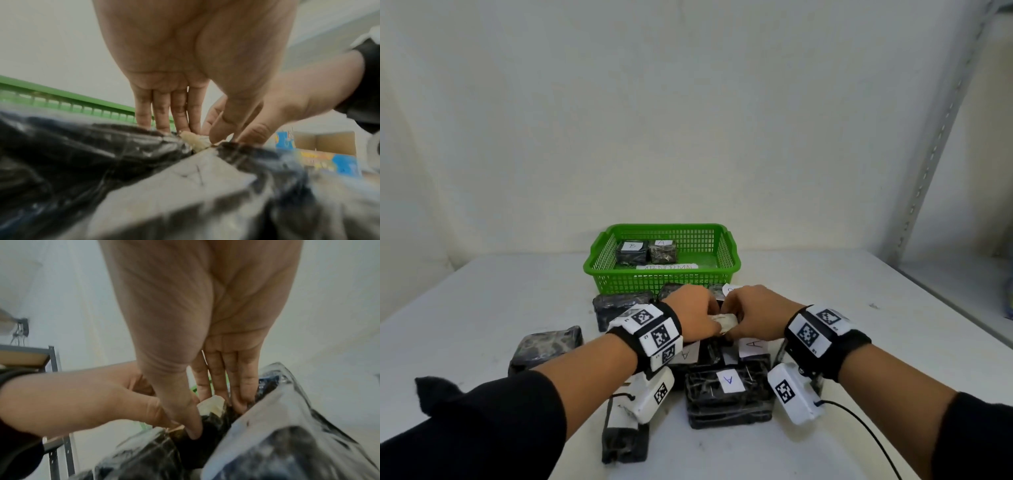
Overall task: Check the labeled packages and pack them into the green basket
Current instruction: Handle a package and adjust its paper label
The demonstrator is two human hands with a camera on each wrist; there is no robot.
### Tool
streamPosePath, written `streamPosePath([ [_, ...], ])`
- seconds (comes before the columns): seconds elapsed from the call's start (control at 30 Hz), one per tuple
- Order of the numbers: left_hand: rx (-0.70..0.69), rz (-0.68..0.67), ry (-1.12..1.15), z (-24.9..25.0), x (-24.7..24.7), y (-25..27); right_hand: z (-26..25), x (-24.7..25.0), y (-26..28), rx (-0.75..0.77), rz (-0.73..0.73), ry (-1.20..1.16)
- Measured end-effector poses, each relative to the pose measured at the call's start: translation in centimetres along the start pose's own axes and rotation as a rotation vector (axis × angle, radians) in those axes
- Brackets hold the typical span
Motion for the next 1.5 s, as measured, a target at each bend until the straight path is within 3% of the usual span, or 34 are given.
streamPosePath([
  [0.17, -0.076, 0.130, 0.368, -0.4, 3.1, 1.1, 1.1, 3.5, 1.4, 0.009, 0.177, -0.292],
  [0.3, -0.135, 0.123, 0.720, -1.2, 4.6, 2.3, 1.2, 5.8, 2.6, 0.047, 0.278, -0.538],
  [0.63, -0.209, 0.226, 1.076, -2.2, 5.7, 5.0, -0.2, 5.4, 4.2, 0.108, 0.310, -0.994],
  [0.93, -0.202, 0.218, 1.163, -2.7, 4.6, 4.9, -0.9, 2.6, 3.6, 0.078, 0.232, -1.277],
  [1.5, -0.196, 0.225, 1.214, -2.8, 4.9, 4.7, -0.4, 3.3, 3.3, 0.049, 0.221, -1.330],
])
Point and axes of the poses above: each hand's wrist, its own y-axis away from the middle knuckle, its own x-axis out of the back of the hand, z = x × y, the point moved 9 cm from there along -y, towards the middle knuckle, and after that the axes turned 7 degrees about y, right-handed, at the moved point
